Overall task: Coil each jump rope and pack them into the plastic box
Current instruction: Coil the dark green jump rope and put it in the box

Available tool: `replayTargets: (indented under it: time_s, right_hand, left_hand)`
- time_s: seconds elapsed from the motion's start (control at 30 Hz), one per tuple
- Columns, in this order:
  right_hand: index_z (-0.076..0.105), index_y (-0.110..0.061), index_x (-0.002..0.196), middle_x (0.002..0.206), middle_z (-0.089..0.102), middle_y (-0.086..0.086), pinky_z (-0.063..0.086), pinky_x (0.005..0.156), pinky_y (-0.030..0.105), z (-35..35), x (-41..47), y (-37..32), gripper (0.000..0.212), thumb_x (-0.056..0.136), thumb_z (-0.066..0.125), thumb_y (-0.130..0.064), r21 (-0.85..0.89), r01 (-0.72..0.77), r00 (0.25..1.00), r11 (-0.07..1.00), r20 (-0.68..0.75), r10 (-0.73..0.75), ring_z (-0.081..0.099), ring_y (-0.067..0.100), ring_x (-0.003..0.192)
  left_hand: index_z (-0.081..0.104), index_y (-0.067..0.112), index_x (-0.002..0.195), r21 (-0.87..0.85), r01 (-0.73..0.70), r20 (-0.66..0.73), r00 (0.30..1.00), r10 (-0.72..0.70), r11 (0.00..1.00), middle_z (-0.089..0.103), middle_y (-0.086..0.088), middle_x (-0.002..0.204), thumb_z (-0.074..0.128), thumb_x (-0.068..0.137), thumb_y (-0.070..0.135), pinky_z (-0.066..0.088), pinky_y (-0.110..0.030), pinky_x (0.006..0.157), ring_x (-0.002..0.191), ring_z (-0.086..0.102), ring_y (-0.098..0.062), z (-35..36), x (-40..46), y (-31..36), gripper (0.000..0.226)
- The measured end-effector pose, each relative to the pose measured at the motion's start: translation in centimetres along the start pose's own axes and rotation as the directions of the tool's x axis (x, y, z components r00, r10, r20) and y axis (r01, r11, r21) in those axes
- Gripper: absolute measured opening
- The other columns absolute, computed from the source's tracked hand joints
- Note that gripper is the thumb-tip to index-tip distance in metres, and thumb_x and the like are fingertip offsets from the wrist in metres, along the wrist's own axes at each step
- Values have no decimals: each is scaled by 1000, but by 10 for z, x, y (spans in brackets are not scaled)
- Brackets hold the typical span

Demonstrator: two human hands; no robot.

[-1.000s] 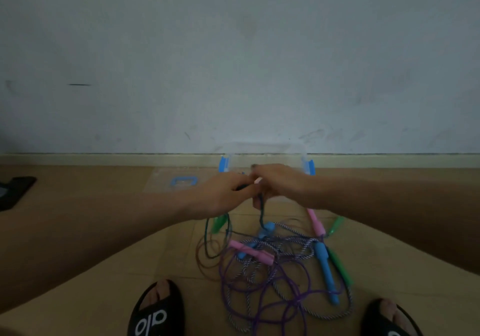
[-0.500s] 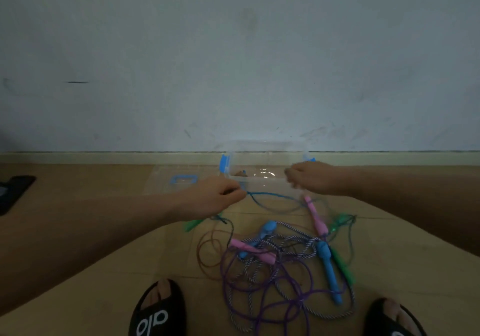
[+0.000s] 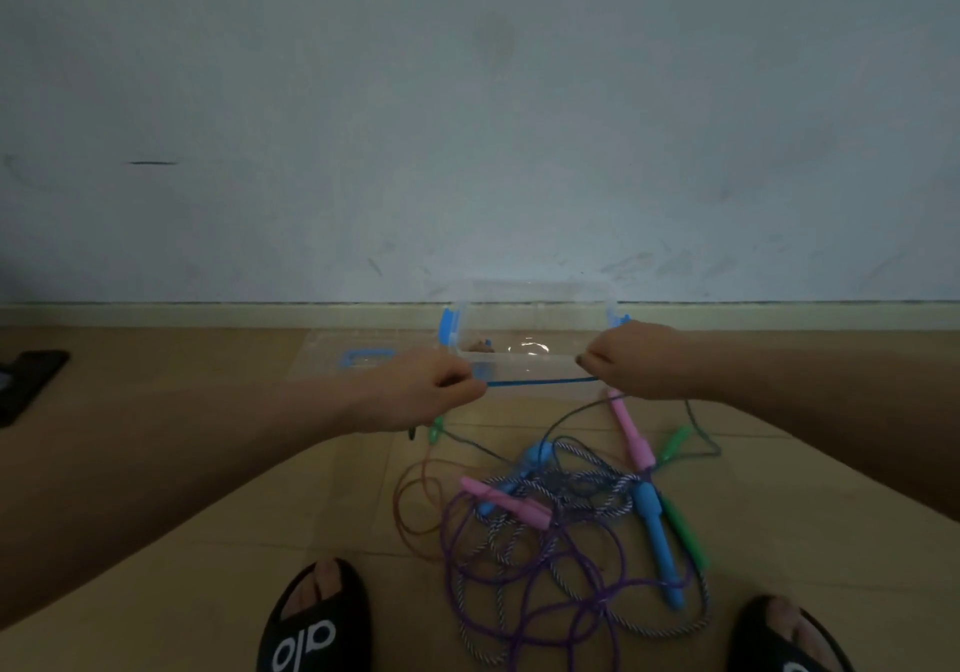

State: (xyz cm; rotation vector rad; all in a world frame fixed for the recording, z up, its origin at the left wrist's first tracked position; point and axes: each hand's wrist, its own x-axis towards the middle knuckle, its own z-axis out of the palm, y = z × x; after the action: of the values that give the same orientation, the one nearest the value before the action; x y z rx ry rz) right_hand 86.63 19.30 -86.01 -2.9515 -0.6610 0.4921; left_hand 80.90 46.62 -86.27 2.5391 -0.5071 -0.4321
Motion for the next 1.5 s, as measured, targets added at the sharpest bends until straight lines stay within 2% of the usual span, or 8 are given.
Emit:
replayTargets:
  time_s: [0.07,0.17,0.3,0.47,0.6,0.7,1.0,1.5]
  right_hand:
    - [44,-19,66,76,54,5,46,75,34,0,1,3,44,102,34,-41,-40,-67,998,997,11,68,53,26,79]
    - [52,-14,78,86,64,7,47,75,32,0,8,-23,34,103,35,-30,361,-95,994,928,76,73,57,24,78]
    - [60,-5,97,88,68,12,53,72,33,5,8,-67,46,104,29,-39,836,-195,969,514,244,-30,65,23,68]
    - [55,-15,99,103,60,11,45,83,40,11,10,-64,53,96,20,-54,339,84,996,937,-26,-80,57,28,93]
    - [63,-15,106,112,65,5,42,93,37,2,3,-74,54,103,21,-48,573,118,993,811,-44,-113,58,22,105]
    - [64,-12,87,72,65,2,50,65,27,2,-2,-90,51,103,28,-45,720,90,994,688,-28,-101,60,16,65]
    - [64,-5,77,76,64,11,44,63,31,-4,8,-39,42,97,45,-38,185,99,989,978,-131,-75,56,22,69]
    - [62,-9,90,78,63,3,43,56,26,1,7,-26,37,101,40,-35,188,-28,997,982,74,14,55,15,64]
  left_hand:
    - [50,16,70,-30,5,10,1000,-4,1000,45,8,63,45,99,45,57,-47,67,54,47,-5,2,1,4,41]
    - [50,20,69,-182,-8,21,1000,12,983,49,10,60,46,101,38,54,-30,56,53,52,-5,7,3,18,37]
    - [53,25,73,-234,-51,-12,999,50,971,50,8,62,45,103,32,49,-25,56,53,52,-7,9,8,32,32]
    - [52,16,74,-272,-56,-39,998,48,961,48,4,62,45,103,31,51,-26,55,52,50,-9,4,5,36,33]
    - [57,10,81,-307,-46,-15,999,43,951,50,0,62,46,103,32,52,-29,55,53,51,-12,7,2,34,33]
    - [62,17,78,-329,-29,5,999,33,944,50,-1,61,45,103,33,49,-29,55,53,51,-12,7,2,36,34]
    - [63,6,85,-291,89,113,992,-58,953,61,0,68,45,103,28,46,-25,53,54,55,-15,0,-3,24,34]
    - [54,2,102,-392,200,135,978,-159,898,61,-8,65,36,105,30,37,-33,55,52,45,-20,-1,-10,18,33]
